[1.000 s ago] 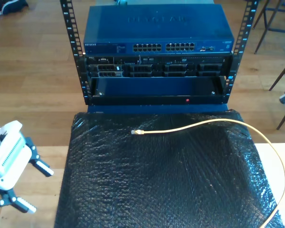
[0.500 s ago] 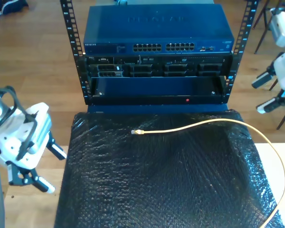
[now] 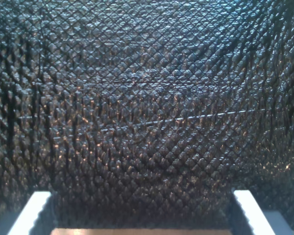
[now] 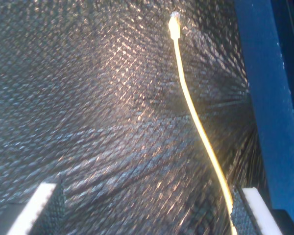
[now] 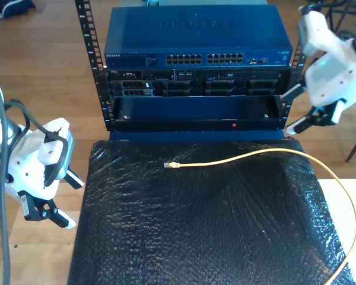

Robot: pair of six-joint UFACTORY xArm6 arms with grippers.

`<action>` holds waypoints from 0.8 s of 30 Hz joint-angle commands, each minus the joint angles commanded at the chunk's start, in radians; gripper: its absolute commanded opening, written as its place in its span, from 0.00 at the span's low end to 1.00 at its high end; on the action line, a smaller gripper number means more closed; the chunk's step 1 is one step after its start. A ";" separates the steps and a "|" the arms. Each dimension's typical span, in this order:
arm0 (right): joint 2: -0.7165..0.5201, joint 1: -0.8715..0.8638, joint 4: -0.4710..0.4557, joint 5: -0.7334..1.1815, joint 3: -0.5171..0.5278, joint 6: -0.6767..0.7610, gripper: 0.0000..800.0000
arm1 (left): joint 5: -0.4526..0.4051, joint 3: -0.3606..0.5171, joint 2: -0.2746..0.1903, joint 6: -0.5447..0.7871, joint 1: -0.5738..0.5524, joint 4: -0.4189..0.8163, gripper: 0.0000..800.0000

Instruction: Grab the cable and plug it in

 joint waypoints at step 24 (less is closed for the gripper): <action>0.069 0.095 0.031 -0.104 -0.005 0.000 0.99 | -0.018 -0.005 0.015 0.005 0.005 -0.049 1.00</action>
